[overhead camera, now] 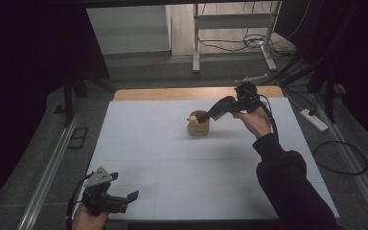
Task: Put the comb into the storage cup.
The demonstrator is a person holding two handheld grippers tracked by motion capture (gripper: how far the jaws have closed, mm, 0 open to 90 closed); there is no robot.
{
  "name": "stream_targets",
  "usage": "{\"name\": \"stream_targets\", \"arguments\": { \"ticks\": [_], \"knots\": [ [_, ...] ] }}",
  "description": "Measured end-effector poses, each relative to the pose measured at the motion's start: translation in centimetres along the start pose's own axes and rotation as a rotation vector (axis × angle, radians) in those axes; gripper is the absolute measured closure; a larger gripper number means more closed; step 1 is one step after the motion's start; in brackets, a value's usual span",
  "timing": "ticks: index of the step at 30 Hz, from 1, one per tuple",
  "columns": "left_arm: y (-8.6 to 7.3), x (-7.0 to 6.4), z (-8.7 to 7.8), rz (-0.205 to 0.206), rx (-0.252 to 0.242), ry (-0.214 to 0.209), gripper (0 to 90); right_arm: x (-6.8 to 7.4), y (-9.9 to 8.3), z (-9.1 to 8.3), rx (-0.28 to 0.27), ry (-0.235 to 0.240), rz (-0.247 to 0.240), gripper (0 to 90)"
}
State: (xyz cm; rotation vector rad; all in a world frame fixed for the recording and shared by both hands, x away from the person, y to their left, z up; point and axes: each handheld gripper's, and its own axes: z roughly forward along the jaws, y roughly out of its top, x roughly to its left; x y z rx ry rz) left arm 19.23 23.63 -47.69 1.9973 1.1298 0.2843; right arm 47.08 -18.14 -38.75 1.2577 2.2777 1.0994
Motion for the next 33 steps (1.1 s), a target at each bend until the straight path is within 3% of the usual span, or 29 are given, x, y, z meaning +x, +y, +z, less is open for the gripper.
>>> {"name": "stream_targets", "arguments": {
  "ticks": [23,33],
  "knots": [
    [0.0,0.1,-0.1,-0.010,-0.008,-0.001,0.0,0.3,-0.7,-1.6,-0.017,0.019,-0.056,0.0],
    [0.0,0.1,-0.1,-0.009,-0.008,0.000,0.0,0.4,-1.6,-2.3,-0.050,0.020,-0.109,0.0]
  ]
}}
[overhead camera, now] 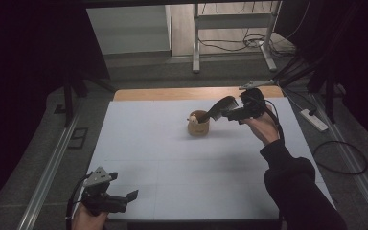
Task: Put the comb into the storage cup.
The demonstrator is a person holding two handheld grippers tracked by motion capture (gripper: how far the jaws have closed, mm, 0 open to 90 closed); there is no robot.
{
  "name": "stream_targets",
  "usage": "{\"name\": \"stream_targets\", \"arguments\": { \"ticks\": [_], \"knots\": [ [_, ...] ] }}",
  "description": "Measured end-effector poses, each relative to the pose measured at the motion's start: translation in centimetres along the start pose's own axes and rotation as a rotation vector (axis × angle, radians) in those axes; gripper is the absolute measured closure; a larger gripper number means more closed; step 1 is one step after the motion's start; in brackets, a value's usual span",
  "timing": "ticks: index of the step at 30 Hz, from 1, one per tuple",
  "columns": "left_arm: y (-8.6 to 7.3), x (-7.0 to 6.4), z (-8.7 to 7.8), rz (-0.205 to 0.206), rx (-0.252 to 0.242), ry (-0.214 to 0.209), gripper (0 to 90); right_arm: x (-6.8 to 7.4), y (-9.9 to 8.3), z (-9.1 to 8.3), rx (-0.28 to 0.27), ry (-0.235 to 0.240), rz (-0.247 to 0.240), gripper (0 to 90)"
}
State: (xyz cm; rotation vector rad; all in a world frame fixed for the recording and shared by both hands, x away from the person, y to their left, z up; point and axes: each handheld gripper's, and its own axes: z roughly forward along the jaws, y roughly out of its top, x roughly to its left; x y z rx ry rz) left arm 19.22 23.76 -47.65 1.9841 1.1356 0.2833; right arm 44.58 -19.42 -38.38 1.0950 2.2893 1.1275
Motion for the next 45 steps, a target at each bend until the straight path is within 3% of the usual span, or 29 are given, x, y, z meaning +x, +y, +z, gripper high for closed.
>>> {"name": "stream_targets", "arguments": {
  "ticks": [10,23,31,45],
  "knots": [
    [0.0,0.0,0.0,-0.002,-0.002,-0.001,0.0,0.4,-0.5,-0.9,-0.007,0.004,-0.029,0.0],
    [0.0,0.1,-0.1,-0.008,-0.009,0.011,0.0,0.9,-1.9,-1.7,-0.025,0.025,-0.030,0.0],
    [-0.1,0.1,-0.2,-0.008,-0.009,0.020,0.0,1.5,-2.7,-2.2,-0.024,0.020,-0.063,0.0],
    [-0.1,0.2,-0.1,-0.007,-0.006,0.016,0.0,1.8,-4.3,-2.3,-0.011,0.033,-0.057,0.0]
  ]
}}
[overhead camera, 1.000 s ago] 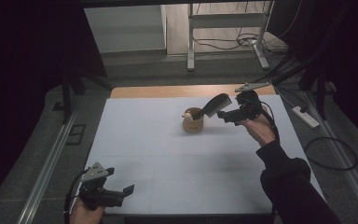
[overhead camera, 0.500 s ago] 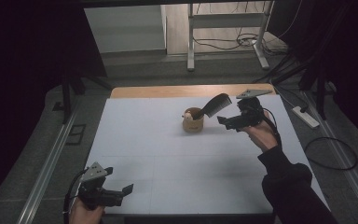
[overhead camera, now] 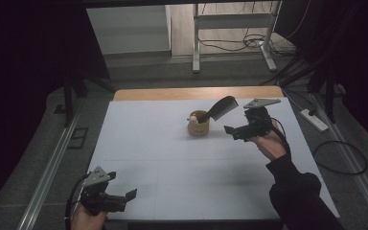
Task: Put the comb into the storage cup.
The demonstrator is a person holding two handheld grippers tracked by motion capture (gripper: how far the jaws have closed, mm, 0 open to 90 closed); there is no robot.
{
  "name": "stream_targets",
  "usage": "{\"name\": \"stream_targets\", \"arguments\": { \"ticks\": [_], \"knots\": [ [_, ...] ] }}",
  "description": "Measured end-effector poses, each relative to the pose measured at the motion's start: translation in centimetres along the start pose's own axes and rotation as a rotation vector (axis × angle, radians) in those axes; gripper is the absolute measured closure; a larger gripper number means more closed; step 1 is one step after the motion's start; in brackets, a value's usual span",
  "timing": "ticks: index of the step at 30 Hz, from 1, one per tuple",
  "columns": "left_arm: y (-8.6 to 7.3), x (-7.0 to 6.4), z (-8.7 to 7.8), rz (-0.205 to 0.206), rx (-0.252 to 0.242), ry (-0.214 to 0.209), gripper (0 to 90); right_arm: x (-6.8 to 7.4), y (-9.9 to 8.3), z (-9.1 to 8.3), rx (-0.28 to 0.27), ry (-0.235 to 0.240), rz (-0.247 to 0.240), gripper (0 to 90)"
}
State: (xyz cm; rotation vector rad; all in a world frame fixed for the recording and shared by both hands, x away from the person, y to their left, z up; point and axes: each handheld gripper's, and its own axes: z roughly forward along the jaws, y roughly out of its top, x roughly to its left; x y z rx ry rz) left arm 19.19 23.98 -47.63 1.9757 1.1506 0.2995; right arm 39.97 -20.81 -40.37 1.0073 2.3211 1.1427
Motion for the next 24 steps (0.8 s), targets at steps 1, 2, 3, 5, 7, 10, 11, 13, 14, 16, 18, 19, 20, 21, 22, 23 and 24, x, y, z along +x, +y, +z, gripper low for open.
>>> {"name": "stream_targets", "arguments": {
  "ticks": [1,2,3,5,7,10,11,13,14,16,18,19,20,21,22,23,24],
  "knots": [
    [0.0,0.0,0.0,0.000,0.001,-0.001,0.0,0.0,-0.1,0.0,0.003,-0.002,-0.004,0.0],
    [0.0,0.0,0.0,0.001,0.002,-0.002,0.0,0.1,-0.2,0.0,0.005,-0.004,-0.006,0.0],
    [0.0,0.0,0.0,0.001,0.002,-0.003,0.0,0.1,-0.4,0.1,0.004,-0.001,-0.006,0.0],
    [0.0,0.0,0.0,0.002,0.001,-0.004,0.0,0.2,-0.6,0.1,0.008,0.005,-0.004,0.0],
    [0.0,0.0,0.0,0.002,0.001,-0.006,0.0,0.2,-0.8,0.1,0.019,0.002,-0.008,0.0],
    [0.0,0.0,0.0,0.007,0.003,-0.006,0.0,0.4,-1.0,0.1,0.026,0.008,-0.005,0.0],
    [0.0,0.0,0.0,0.007,0.003,-0.007,0.0,0.4,-1.1,0.1,0.029,0.009,-0.003,0.0],
    [0.0,0.0,0.0,0.007,0.003,-0.007,0.0,0.5,-1.3,0.0,0.035,0.011,-0.006,0.0],
    [0.0,0.0,0.0,0.007,0.003,-0.008,0.0,0.5,-1.4,0.0,0.038,0.012,-0.008,0.0],
    [0.0,0.0,0.0,0.007,0.002,-0.008,0.0,0.6,-1.5,-0.1,0.038,0.017,-0.005,0.0],
    [0.0,0.0,0.0,0.008,0.002,-0.008,0.0,0.7,-1.6,-0.2,0.038,0.021,-0.003,0.0],
    [0.0,0.0,0.0,0.008,0.002,-0.009,0.0,0.7,-1.7,-0.3,0.039,0.023,-0.005,0.0],
    [0.0,0.0,0.0,0.008,0.002,-0.009,0.0,0.8,-1.7,-0.3,0.040,0.026,-0.003,0.0],
    [0.0,0.0,0.0,0.007,0.002,-0.009,0.0,0.8,-1.8,-0.4,0.037,0.027,-0.005,0.0],
    [0.0,0.0,0.0,0.007,0.002,-0.009,0.0,0.8,-1.8,-0.4,0.037,0.027,-0.005,0.0],
    [0.0,0.0,0.0,0.007,0.001,-0.009,0.0,0.8,-1.9,-0.5,0.036,0.028,-0.004,0.0],
    [0.0,0.0,0.0,0.007,0.002,-0.009,0.0,0.9,-1.9,-0.5,0.037,0.030,-0.002,0.0]
  ]
}}
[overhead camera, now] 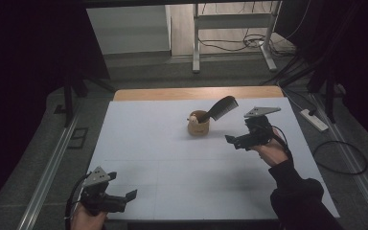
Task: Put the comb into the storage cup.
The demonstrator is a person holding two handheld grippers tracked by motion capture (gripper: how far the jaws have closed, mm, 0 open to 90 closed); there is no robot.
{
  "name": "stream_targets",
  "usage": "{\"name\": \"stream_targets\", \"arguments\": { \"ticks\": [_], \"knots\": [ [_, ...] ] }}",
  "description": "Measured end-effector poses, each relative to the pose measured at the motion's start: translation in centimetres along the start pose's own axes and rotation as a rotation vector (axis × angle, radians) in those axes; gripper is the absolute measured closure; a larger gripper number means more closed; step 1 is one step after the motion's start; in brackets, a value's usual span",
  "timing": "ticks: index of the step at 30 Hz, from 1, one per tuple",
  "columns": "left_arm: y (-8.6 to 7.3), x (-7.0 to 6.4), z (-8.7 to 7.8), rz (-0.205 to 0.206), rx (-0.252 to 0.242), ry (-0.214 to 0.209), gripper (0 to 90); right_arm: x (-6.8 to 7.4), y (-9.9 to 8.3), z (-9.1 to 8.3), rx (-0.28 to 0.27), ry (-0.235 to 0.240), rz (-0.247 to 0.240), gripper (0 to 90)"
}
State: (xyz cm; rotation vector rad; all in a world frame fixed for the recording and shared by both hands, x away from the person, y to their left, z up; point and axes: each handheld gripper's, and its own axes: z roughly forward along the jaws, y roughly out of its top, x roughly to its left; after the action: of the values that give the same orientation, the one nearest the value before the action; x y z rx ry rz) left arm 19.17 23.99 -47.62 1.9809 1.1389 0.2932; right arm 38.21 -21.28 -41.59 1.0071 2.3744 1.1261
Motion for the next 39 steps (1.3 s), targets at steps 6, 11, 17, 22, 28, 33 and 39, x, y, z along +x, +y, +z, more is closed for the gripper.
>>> {"name": "stream_targets", "arguments": {
  "ticks": [6,11,17,22,28,33,39],
  "knots": [
    [0.0,0.0,0.0,-0.003,-0.002,0.000,0.0,0.2,-0.3,-0.2,0.000,-0.008,-0.007,0.0],
    [0.0,0.0,0.0,-0.002,-0.002,-0.001,0.0,0.3,-0.5,-0.4,0.008,-0.003,-0.009,0.0],
    [0.0,0.0,0.0,-0.004,-0.005,-0.003,0.0,0.6,-0.9,-0.6,0.022,0.004,-0.001,0.0],
    [-0.1,0.1,-0.1,-0.002,-0.007,-0.004,0.0,1.1,-1.1,-1.0,0.018,0.007,0.001,0.0],
    [-0.1,0.1,-0.1,-0.004,-0.010,-0.010,0.0,1.8,-1.4,-1.8,0.005,0.010,-0.012,0.0],
    [-0.1,0.1,-0.2,-0.003,-0.017,-0.017,0.0,2.1,-1.6,-2.2,-0.007,0.005,-0.021,0.0],
    [-0.1,0.1,-0.2,-0.008,-0.016,-0.017,0.0,2.4,-2.2,-2.8,-0.007,0.016,-0.028,0.0]
  ]
}}
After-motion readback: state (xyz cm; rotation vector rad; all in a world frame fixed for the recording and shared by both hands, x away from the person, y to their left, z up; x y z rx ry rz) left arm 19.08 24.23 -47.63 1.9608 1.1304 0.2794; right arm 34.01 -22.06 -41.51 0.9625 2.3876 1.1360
